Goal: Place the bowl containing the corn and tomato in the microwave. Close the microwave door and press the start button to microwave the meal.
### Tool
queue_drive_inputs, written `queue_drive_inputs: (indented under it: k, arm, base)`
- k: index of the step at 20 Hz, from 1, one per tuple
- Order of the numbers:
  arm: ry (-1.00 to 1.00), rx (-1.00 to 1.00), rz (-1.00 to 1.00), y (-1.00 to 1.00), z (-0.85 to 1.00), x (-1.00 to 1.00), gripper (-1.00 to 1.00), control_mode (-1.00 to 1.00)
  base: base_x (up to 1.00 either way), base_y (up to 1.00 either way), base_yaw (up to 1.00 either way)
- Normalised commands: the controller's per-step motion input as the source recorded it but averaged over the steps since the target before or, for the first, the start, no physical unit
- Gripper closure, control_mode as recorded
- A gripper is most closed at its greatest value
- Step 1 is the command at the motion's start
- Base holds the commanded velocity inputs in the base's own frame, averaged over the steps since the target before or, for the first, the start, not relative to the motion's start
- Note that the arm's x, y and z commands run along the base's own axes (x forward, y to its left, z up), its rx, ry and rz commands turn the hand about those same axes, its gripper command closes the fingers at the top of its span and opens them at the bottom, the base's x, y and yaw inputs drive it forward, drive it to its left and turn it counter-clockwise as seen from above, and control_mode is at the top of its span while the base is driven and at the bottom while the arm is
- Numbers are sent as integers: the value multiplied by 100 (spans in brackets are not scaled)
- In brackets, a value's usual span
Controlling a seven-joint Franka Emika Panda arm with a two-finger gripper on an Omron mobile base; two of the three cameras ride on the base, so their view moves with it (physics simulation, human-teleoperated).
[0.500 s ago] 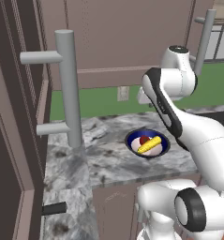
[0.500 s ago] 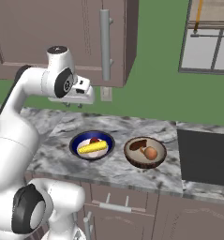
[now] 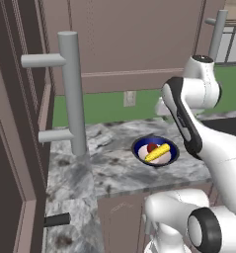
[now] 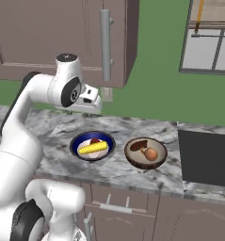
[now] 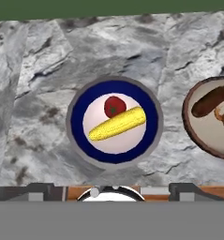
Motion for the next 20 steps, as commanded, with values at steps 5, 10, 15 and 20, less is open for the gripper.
queue_drive_inputs:
  k: [5, 10, 15, 20]
  arm:
    - [-10, 16, -19, -37, -62, -32, -100, -100]
    - [-7, 16, -37, -14, -71, -12, -100, -100]
    - [0, 17, -35, -2, -62, -4, -100, -100]
    - [5, 22, -17, -3, -42, 0, -100, -100]
  base:
    - [0, 0, 0]
    - [0, 0, 0]
    - [0, 0, 0]
    - [0, 0, 0]
